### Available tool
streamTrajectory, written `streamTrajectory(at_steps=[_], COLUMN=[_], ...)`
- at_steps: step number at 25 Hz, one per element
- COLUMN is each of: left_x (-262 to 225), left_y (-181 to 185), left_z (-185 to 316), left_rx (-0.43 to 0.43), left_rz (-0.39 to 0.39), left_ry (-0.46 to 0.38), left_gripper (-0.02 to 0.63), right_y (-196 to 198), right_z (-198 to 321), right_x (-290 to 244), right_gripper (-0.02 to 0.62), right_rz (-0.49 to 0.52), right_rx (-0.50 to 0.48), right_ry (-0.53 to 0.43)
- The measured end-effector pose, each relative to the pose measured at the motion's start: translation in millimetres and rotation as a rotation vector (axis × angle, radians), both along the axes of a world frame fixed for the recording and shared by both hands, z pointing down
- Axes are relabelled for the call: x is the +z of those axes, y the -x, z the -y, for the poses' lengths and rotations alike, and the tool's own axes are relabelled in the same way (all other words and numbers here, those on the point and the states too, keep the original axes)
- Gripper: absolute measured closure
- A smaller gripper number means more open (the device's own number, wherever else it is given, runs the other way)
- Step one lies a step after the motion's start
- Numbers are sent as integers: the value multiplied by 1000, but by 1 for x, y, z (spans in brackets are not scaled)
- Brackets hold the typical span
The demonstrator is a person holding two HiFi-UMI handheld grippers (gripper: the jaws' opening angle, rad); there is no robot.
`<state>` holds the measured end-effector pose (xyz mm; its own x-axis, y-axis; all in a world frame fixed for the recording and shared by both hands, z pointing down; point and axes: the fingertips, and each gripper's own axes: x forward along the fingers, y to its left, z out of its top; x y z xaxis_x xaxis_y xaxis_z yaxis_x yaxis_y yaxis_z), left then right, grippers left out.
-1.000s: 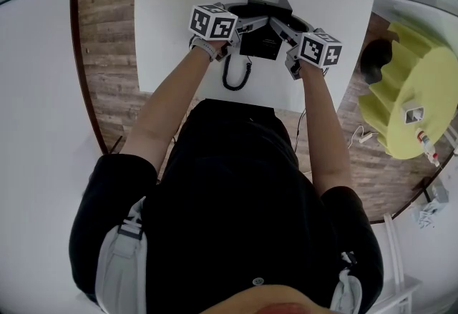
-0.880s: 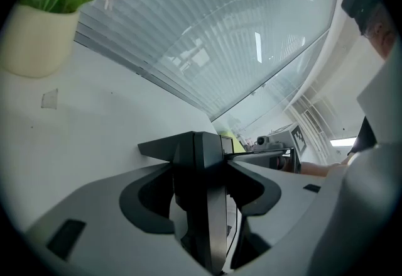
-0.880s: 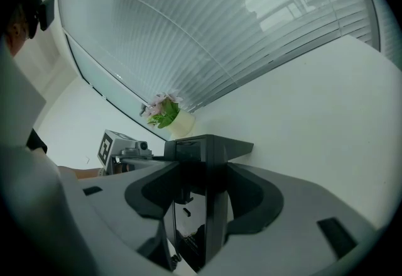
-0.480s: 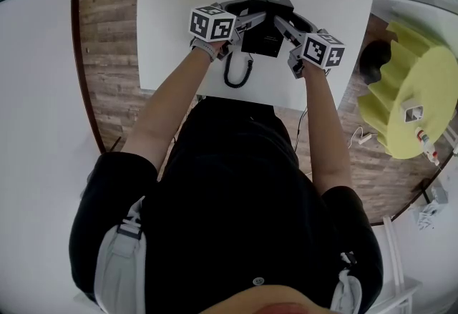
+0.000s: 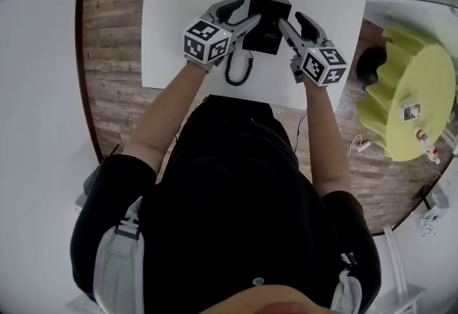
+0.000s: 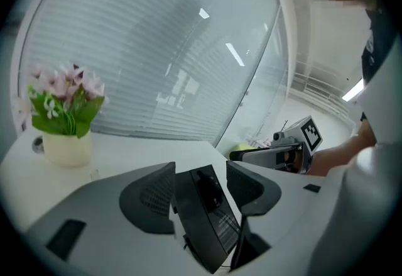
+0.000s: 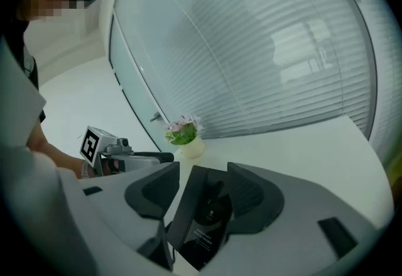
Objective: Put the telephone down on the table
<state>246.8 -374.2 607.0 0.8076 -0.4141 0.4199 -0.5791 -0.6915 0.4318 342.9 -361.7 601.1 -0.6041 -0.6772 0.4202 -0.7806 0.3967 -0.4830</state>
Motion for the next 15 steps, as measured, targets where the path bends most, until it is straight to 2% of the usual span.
streamTrajectory(at_steps=[4,11,13,15], left_x=[-46,-127,-149,-170], left_y=[0,-2,-3,-7], left_z=[-15,-45,-54,-62], left_rx=[11,44,49,58], left_rz=[4,-5,-28,-66], left_ry=[-126,-297,-324,-343], left_gripper=[347,348,348,348], right_y=[4,16,20,23], right_z=[-17,-47,-55,-63], right_x=[-42,-129,-154,-175], right_gripper=[351,353,366,406], right_rz=[-24,-35,-34,-46], right_rx=[-17,-82,-99,-116], right_ry=[-133,-346,-398,-446])
